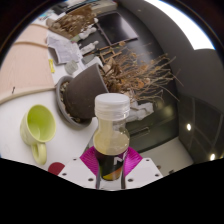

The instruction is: Pour water

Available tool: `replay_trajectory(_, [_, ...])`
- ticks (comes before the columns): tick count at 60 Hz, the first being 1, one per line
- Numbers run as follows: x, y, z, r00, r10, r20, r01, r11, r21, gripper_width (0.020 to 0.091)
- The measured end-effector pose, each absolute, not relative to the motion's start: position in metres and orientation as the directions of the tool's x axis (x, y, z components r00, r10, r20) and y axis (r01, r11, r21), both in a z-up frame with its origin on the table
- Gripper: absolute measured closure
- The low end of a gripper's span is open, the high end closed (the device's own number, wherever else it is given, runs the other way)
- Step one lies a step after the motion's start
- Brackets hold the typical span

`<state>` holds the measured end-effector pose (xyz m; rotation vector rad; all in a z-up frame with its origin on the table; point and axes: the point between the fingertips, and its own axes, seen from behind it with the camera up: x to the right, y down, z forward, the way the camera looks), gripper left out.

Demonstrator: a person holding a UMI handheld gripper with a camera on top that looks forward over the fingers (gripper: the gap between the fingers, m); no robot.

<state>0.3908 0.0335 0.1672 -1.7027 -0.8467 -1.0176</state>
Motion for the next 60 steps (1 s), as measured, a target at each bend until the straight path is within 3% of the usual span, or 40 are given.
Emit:
replay_trajectory(9, [0.399, 0.017, 0.152, 0.862, 0.032, 0.506, 0.471, -0.418, -0.777, 0.0827])
replay_trajectory(21, [0.405, 0.011, 0.108, 0.996, -0.002, 0.087, 0.077, -0.437, -0.896, 0.0826])
replay_trajectory(35, [0.413, 0.014, 0.057, 1.000, -0.021, -0.006, -0.015, -0.460, -0.888, 0.0824])
replay_trajectory(47, [0.406, 0.008, 0.037, 1.000, 0.002, 0.005, 0.005, -0.457, -0.890, 0.0806])
replay_trajectory(60, [0.408, 0.003, 0.037, 1.000, -0.018, -0.023, -0.029, -0.447, -0.894, 0.0668])
